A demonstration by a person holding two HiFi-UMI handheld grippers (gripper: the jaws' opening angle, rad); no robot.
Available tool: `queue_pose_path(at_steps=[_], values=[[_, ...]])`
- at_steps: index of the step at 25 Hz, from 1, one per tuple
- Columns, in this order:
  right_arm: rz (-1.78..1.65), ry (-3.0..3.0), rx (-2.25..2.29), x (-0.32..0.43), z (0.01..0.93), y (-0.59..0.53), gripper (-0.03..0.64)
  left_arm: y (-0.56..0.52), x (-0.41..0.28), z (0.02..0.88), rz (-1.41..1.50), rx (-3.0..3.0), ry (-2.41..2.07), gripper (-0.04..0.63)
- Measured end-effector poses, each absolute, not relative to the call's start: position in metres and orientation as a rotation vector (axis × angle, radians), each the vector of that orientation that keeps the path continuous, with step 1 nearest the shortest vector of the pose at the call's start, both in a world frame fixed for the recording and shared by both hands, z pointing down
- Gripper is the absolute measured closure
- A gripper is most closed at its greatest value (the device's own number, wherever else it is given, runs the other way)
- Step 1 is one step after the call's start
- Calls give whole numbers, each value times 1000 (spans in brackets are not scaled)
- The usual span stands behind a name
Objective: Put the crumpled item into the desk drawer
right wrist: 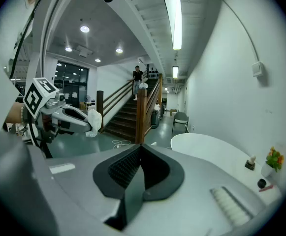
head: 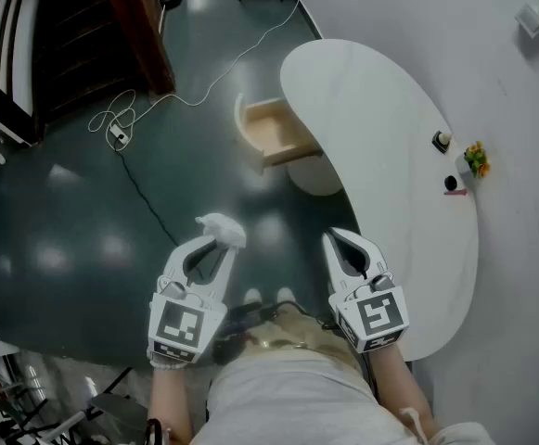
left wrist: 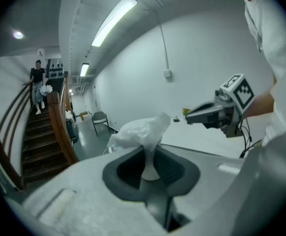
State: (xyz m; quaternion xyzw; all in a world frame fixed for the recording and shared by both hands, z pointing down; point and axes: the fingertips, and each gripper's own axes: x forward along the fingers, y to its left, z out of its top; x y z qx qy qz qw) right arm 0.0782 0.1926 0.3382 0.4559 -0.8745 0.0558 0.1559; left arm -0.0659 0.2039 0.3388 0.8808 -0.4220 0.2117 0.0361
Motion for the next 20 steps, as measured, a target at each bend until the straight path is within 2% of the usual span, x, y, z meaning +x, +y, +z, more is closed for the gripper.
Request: queue_pose_path(at_steps=[20], values=[[185, -2519, 1323, 80, 334, 181, 612, 190, -63, 334, 646, 2723, -1311, 548]])
